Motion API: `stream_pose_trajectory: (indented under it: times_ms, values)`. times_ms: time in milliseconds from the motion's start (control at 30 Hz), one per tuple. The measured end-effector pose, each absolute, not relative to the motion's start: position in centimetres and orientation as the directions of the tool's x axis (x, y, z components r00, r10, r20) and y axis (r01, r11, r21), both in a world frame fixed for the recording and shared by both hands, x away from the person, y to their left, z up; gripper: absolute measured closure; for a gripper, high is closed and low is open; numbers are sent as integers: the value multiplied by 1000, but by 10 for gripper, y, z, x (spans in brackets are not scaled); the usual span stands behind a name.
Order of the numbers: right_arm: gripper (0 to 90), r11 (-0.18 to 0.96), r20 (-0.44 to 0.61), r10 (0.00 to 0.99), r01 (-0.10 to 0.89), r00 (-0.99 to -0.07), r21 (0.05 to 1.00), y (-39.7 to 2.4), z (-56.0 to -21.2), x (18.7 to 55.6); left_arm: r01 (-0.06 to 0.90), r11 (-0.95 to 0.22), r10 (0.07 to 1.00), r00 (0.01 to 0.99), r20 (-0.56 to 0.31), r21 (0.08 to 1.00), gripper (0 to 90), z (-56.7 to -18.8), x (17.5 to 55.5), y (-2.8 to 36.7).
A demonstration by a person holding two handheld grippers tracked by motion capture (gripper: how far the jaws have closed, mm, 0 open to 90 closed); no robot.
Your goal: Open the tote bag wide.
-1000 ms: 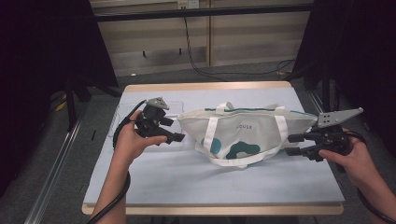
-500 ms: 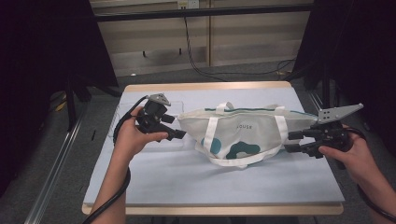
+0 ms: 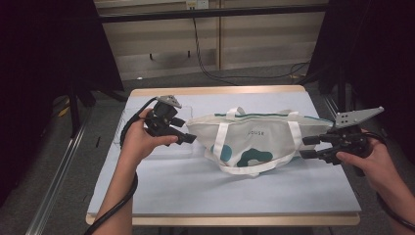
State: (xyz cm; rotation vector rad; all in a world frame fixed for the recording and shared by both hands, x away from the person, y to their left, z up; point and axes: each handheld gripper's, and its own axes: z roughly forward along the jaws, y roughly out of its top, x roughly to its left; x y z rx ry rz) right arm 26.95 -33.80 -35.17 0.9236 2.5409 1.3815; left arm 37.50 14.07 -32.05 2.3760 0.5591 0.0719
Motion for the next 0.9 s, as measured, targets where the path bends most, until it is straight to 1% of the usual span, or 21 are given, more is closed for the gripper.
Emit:
stream_pose_trajectory:
  times_ms: [833,867,900]
  values:
    - [446,403,170,559,445,-812,799,-334,-337,277,375,-677,408,907,-101,634,255,-307,380,138]
    - [446,404,168,561,445,-811,799,-334,-337,278,366,-688,402,911,-91,627,255,-306,381,138]
    - [446,403,167,563,445,-810,800,-334,-336,278,378,-673,412,905,-103,636,256,-305,381,137]
